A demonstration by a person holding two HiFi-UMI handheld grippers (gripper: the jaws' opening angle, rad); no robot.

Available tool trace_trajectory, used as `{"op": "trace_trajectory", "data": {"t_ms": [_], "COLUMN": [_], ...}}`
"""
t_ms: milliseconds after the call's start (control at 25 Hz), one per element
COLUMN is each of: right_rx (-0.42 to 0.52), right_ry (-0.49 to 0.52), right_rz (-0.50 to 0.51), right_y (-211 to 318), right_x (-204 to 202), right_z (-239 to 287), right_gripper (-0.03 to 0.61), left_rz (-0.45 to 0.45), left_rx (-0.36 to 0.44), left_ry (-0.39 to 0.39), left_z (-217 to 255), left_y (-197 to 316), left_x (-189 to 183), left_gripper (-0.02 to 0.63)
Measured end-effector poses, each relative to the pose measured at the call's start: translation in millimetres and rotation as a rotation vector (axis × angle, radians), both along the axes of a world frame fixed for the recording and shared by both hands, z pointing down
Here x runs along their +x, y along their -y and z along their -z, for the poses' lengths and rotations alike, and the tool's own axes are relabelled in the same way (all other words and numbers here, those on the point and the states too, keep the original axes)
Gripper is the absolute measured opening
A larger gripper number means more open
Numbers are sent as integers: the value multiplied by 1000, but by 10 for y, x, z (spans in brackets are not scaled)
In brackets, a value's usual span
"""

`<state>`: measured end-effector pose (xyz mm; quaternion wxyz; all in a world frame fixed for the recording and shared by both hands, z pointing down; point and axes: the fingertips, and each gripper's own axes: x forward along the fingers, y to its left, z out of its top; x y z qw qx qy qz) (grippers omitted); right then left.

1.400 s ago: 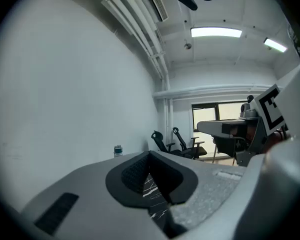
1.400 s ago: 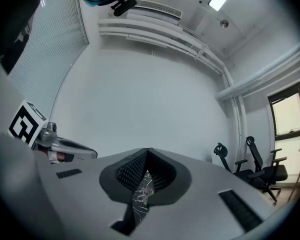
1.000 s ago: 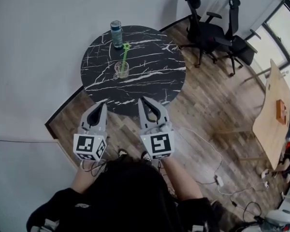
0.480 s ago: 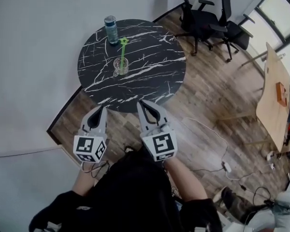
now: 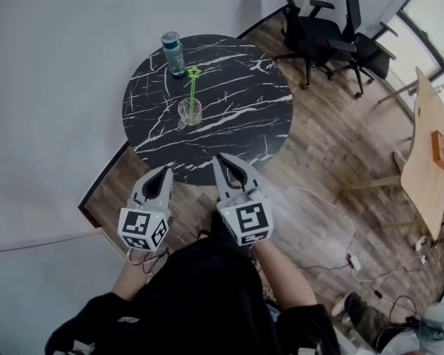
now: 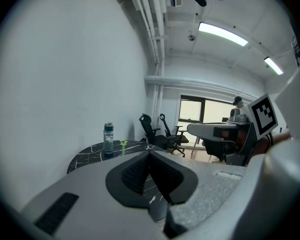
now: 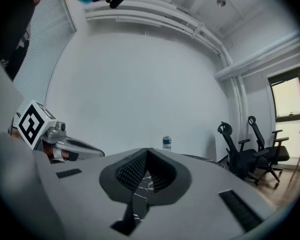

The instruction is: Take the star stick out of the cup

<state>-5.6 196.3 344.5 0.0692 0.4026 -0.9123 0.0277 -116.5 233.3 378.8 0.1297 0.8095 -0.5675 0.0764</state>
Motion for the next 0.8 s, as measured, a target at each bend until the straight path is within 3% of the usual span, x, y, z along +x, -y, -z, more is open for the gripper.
{"op": "trace_trajectory", "data": {"t_ms": [440, 800], "right_rx": [-37, -126], "right_ry": [38, 63], "right_rz": [63, 125], "right_y": [858, 1439], "right_x": [54, 169], "right_z": [-118, -382], "right_gripper": [-5, -5], "left_rz": [40, 84], "left_rx": [-57, -126], "left_ry": [52, 94], "left_z": [-97, -293], "left_y": [826, 1364], "left_x": [26, 112], "left_gripper": [0, 0]}}
